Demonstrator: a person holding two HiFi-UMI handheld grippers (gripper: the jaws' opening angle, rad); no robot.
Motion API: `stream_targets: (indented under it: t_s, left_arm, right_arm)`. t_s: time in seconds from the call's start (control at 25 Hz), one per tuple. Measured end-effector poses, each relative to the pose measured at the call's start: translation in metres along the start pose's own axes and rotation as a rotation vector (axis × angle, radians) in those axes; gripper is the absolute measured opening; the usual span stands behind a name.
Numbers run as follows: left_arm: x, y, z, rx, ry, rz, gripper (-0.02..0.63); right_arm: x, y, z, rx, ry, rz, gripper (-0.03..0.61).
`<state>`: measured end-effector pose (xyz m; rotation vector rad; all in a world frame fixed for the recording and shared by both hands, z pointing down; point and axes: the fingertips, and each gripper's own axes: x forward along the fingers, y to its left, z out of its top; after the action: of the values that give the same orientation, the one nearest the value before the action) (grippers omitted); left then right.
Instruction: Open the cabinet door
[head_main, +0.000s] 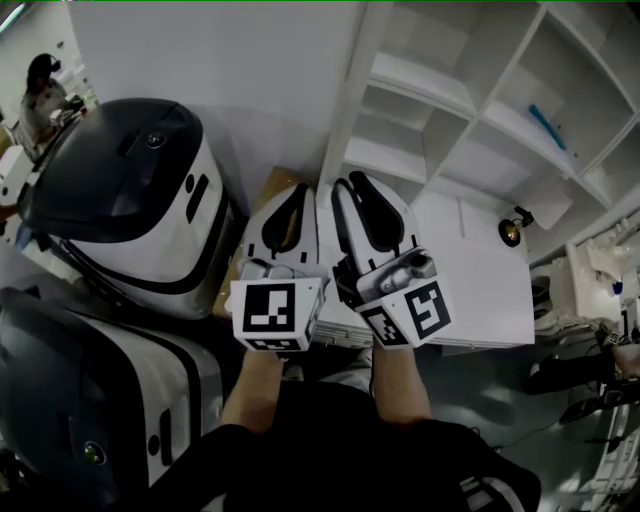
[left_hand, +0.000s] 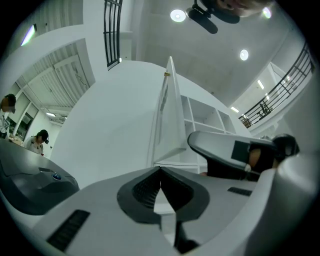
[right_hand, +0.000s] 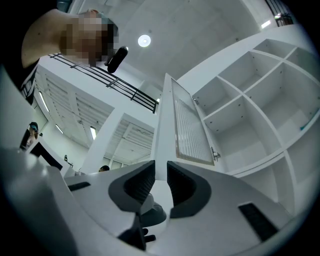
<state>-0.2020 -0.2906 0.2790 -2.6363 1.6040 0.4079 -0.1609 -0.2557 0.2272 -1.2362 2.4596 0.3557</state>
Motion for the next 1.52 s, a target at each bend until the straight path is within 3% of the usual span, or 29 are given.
stream_targets:
  t_s: [0.2,0.56,1.16,1.52]
  left_arm:
    - [0.009,-0.015,-0.019,-0.025,0.033,-0.049,0.014]
    - [0.027,-0.057,-0.059,-0.049,0.120,-0.138,0.013]
    - [0.031,-0.113,-0.114,-0.032,0.221,-0.251,0.012]
    - [0.030,-0.107,-0.115,-0.021,0.218,-0.243,0.014]
  right_arm:
    - [-0.019,-0.014,-0.010,0.007,0.022,-0.041,0.089]
    - [-0.056,-0.049,-0.026,0.001,0.092,-0.138,0.026]
    - [-0.140,-0.112,-0.087,-0.037,0.388,-0.489,0.018]
    - [-0.139,-0.113,-0.103,-0.043,0.425,-0.507,0.018]
